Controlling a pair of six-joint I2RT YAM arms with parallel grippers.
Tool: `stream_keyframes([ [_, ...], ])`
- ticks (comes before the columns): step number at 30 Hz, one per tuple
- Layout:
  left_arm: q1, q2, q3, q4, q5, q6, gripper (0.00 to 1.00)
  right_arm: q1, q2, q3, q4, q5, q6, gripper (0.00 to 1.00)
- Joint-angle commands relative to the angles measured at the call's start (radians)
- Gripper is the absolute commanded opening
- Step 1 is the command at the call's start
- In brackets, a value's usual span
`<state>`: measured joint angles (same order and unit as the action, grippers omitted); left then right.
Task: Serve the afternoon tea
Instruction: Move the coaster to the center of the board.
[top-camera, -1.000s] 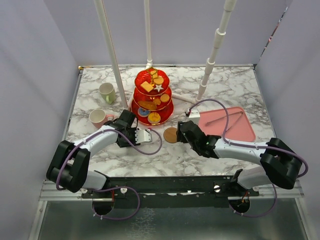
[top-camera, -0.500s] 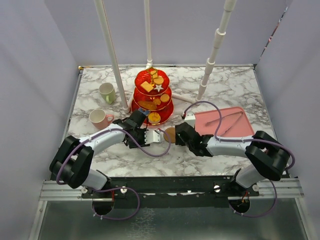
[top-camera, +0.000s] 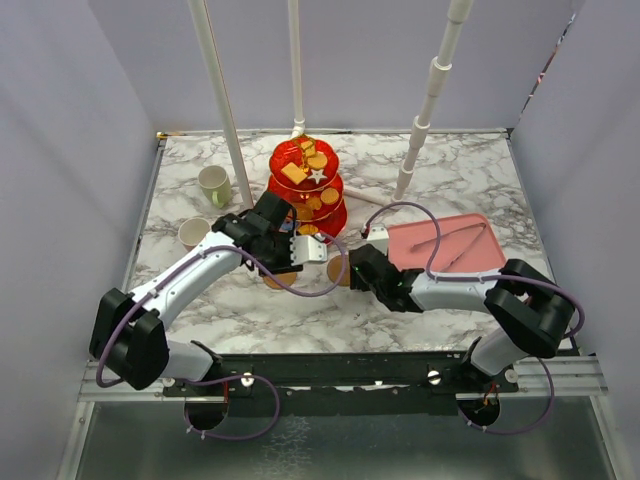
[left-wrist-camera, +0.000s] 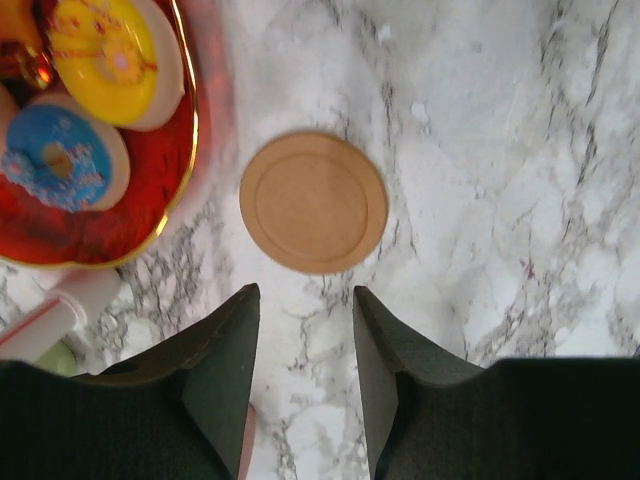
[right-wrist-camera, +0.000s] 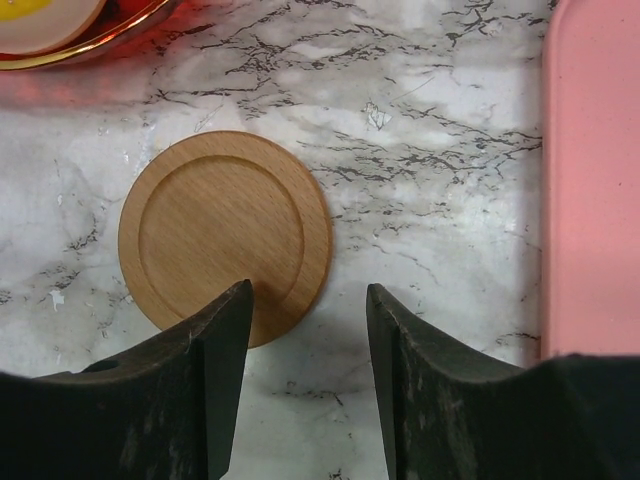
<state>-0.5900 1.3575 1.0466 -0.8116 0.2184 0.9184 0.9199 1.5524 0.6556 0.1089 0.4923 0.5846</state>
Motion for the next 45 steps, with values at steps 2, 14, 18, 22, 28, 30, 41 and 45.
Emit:
stream_keyframes([
  [2,0.132,0.046,-0.019,-0.159,-0.059,0.163,0.46,-0.023,0.021,0.042,0.034,-0.009,-0.039,0.52],
  [14,0.279,0.139,-0.139,0.147,-0.089,0.17,0.47,-0.05,0.061,0.03,0.035,-0.018,-0.024,0.49],
  [18,0.266,0.152,-0.173,0.206,-0.046,0.123,0.47,-0.069,0.039,0.001,0.018,-0.018,-0.004,0.49],
  [22,0.216,0.156,-0.201,0.243,-0.027,0.084,0.46,-0.074,0.006,-0.023,-0.02,-0.01,0.024,0.48],
  [28,0.124,0.166,-0.219,0.293,-0.013,0.01,0.46,-0.074,-0.055,-0.063,-0.06,-0.01,0.051,0.46],
  [30,0.111,0.178,-0.215,0.295,-0.011,-0.008,0.45,-0.074,-0.07,-0.072,-0.053,-0.02,0.046,0.46],
  [41,0.117,0.063,-0.098,0.126,-0.012,-0.064,0.49,-0.074,-0.13,0.022,-0.058,-0.053,-0.047,0.52],
  [45,0.184,0.012,-0.017,-0.006,-0.011,-0.059,0.57,-0.073,-0.185,0.044,-0.062,-0.071,-0.082,0.56],
])
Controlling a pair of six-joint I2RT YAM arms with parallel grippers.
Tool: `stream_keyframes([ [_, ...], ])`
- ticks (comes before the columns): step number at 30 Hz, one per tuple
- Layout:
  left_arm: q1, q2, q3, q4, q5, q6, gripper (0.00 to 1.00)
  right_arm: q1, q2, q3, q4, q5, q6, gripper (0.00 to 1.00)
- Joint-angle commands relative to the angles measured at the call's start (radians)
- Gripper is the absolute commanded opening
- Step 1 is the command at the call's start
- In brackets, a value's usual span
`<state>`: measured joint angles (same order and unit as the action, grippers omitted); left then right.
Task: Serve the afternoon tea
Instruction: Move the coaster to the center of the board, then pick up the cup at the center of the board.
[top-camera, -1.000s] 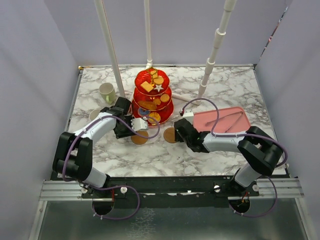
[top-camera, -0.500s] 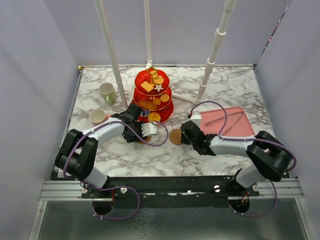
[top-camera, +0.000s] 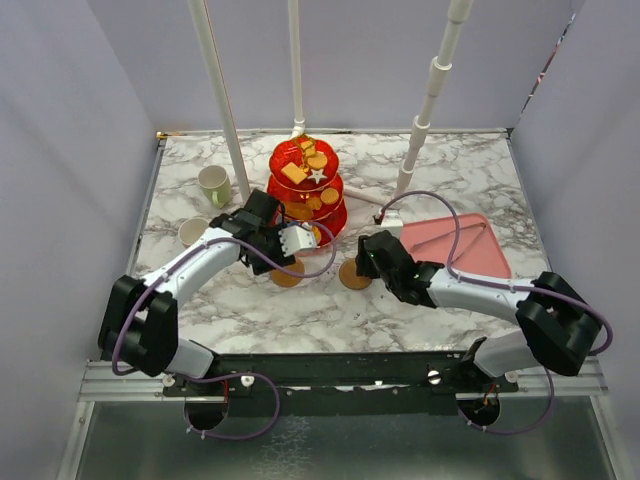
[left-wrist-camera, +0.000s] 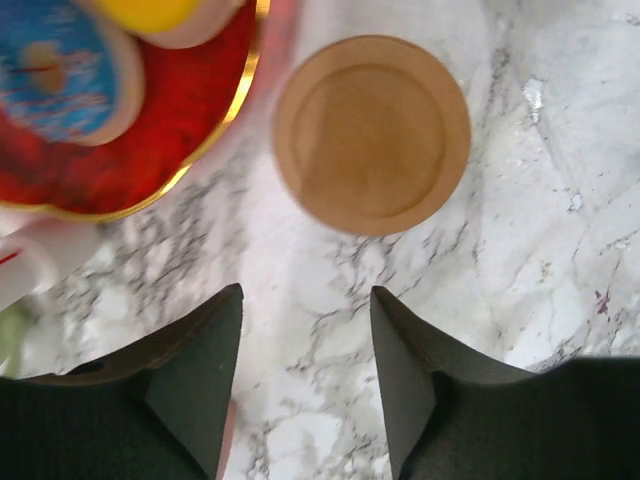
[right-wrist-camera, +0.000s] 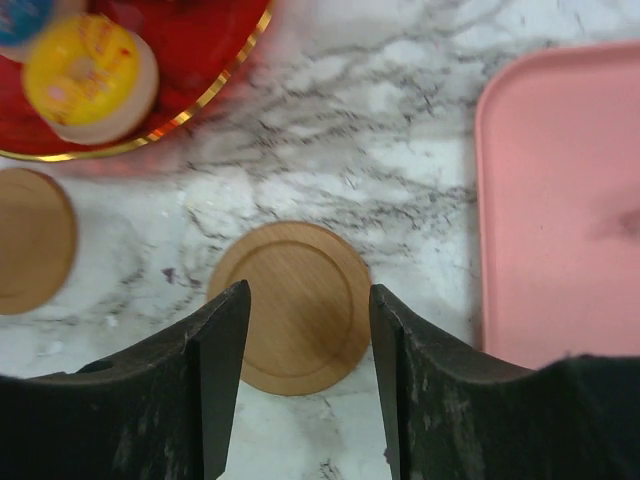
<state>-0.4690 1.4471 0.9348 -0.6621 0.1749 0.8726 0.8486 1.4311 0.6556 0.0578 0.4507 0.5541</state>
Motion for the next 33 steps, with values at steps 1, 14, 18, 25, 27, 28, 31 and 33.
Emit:
stream_keyframes([
  [1,0.096,-0.085,0.113,-0.183,0.038,-0.005,0.59,-0.003,-0.077,0.047,-0.013,-0.036,-0.057,0.57],
  [14,0.523,-0.057,0.413,-0.355,0.053,0.006,0.65,0.0,-0.154,0.022,0.012,-0.139,-0.113,0.59],
  [18,0.654,0.008,0.483,-0.339,0.075,-0.051,0.62,0.002,-0.137,0.044,0.01,-0.157,-0.123,0.6],
  [25,0.755,0.131,0.47,-0.205,0.046,-0.159,0.6,0.001,-0.141,0.076,-0.015,-0.161,-0.129,0.6],
  [27,0.756,0.179,0.466,-0.188,0.032,-0.186,0.56,0.002,-0.145,0.079,-0.021,-0.161,-0.132,0.6],
  [28,0.757,0.197,0.467,-0.181,0.03,-0.198,0.53,0.002,-0.148,0.081,-0.026,-0.159,-0.132,0.6],
  [31,0.76,0.225,0.459,-0.16,0.051,-0.218,0.47,0.002,-0.167,0.076,-0.042,-0.15,-0.125,0.6],
  [33,0.76,0.234,0.456,-0.152,0.073,-0.238,0.45,0.002,-0.178,0.07,-0.041,-0.147,-0.123,0.59],
])
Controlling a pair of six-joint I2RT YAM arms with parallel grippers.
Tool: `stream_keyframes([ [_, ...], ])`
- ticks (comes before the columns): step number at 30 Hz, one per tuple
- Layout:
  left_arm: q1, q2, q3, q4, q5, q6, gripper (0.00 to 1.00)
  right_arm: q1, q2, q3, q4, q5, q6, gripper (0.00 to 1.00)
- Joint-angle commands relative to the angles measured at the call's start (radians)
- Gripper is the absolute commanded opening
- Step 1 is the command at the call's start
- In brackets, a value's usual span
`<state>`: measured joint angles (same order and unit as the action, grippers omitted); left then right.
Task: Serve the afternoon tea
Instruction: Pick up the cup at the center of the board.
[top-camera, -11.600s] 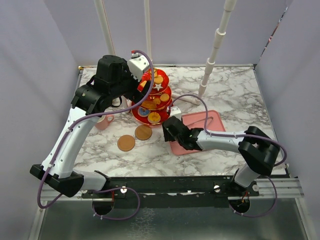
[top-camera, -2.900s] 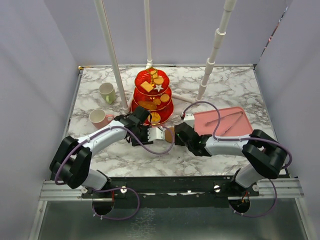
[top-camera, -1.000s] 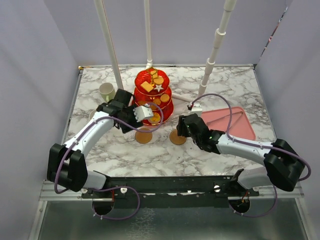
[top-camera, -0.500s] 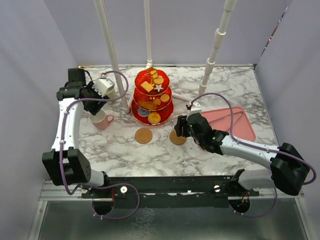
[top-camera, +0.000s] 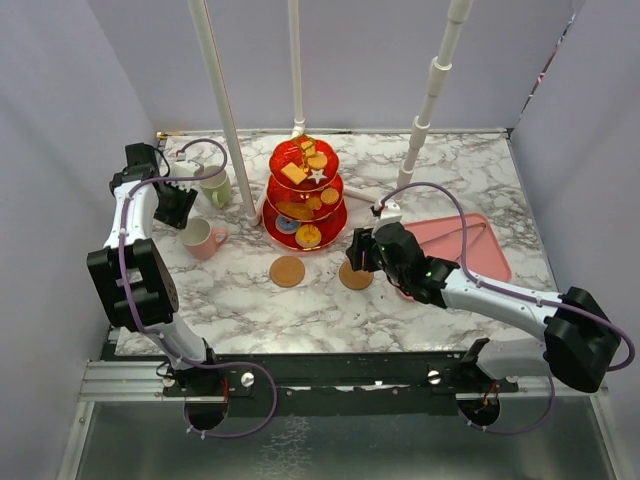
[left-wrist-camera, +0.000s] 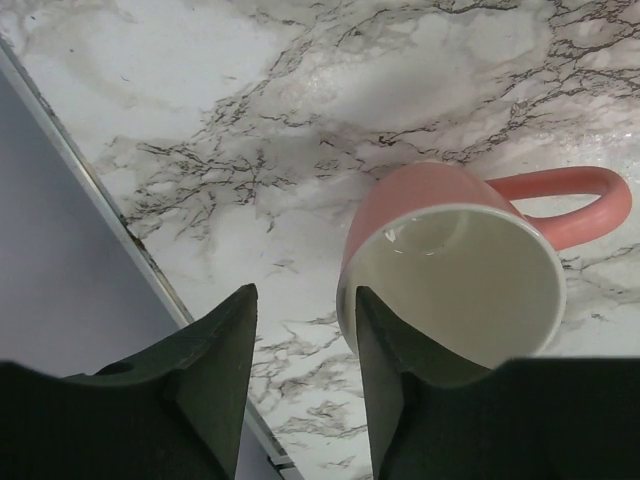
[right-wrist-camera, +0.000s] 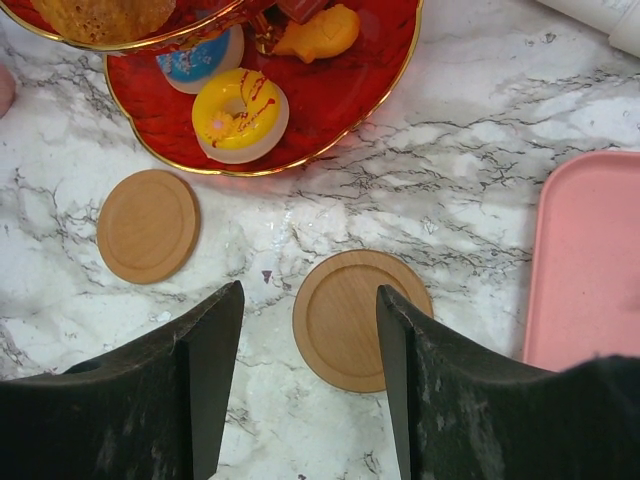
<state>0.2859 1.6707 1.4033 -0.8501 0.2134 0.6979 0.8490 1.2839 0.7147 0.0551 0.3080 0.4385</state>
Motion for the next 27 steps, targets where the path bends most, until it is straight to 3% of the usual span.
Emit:
stream_keyframes([
  [1,0.004,0.012,-0.017,0.037,0.042,-0.069,0.44,0.002,-0.033,0.008,-0.036,-0.003,-0.007,0.59],
  [8,0.004,0.004,-0.109,0.115,0.038,-0.128,0.3,0.002,-0.02,0.02,-0.034,-0.019,-0.007,0.55],
  [16,0.01,-0.033,-0.233,0.19,0.033,-0.174,0.0,0.003,0.01,0.057,-0.019,-0.048,-0.026,0.54],
  [21,0.038,-0.098,-0.26,0.183,0.079,-0.161,0.0,0.012,0.044,0.09,-0.001,-0.101,-0.056,0.54],
  [27,0.041,-0.194,-0.23,0.004,0.173,-0.05,0.0,0.044,0.061,0.129,0.046,-0.17,-0.135,0.53],
])
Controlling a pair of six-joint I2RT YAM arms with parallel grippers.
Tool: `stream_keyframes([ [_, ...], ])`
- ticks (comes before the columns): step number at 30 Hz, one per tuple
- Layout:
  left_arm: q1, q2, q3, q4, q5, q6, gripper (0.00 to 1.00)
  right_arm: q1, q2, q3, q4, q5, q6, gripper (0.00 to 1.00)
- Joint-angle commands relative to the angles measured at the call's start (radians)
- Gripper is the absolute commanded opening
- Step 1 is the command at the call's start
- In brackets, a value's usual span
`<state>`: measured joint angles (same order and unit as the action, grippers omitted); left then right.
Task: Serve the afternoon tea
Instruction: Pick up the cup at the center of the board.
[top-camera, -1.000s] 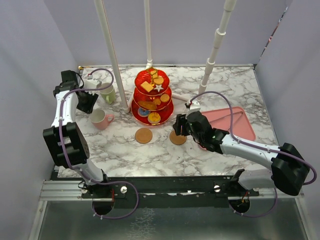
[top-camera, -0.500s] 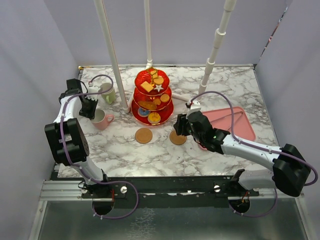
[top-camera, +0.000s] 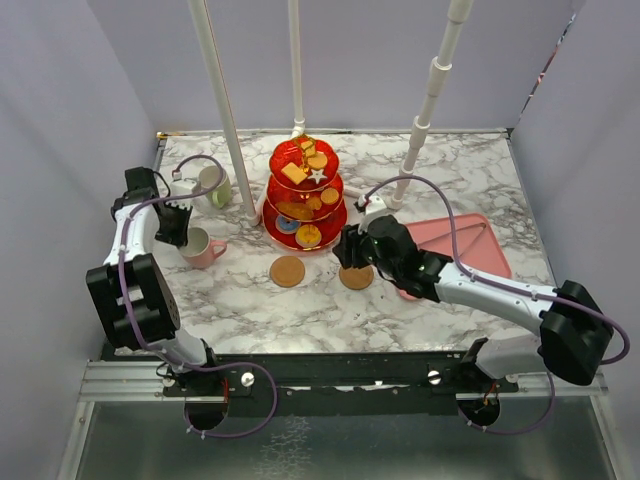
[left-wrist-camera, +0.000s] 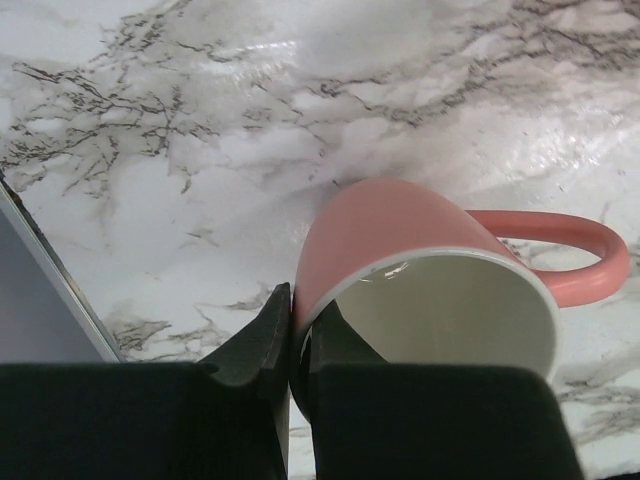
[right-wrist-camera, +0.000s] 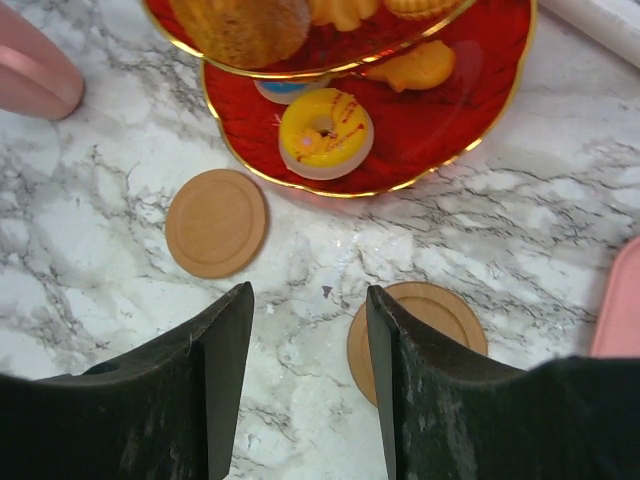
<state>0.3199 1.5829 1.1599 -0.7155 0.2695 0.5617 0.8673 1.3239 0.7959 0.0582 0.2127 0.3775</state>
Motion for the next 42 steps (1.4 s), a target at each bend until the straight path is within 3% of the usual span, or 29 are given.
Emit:
stream_keyframes([
  [1,0.006,-0.126,0.004,-0.157,0.143,0.104,0.0,0.04,0.028,0.057,0.059,-0.074,-0.097,0.53],
  [6,-0.026,-0.183,-0.055,-0.23,0.18,0.17,0.0,0.131,0.122,0.147,0.123,-0.142,-0.225,0.56],
  [11,-0.054,-0.256,-0.066,-0.283,0.208,0.217,0.0,0.173,0.241,0.279,0.143,-0.338,-0.332,0.63],
  [17,-0.205,-0.314,-0.065,-0.285,0.202,0.167,0.0,0.175,0.35,0.423,0.09,-0.436,-0.354,0.64],
  [26,-0.384,-0.299,0.007,-0.252,0.17,0.037,0.0,0.236,0.384,0.463,0.026,-0.389,-0.425,0.63],
  [33,-0.452,-0.272,0.052,-0.233,0.155,-0.035,0.0,0.256,0.377,0.409,0.039,-0.309,-0.444,0.61],
  [42,-0.534,-0.303,0.061,-0.254,0.151,-0.064,0.0,0.256,0.373,0.387,0.074,-0.219,-0.449,0.42],
])
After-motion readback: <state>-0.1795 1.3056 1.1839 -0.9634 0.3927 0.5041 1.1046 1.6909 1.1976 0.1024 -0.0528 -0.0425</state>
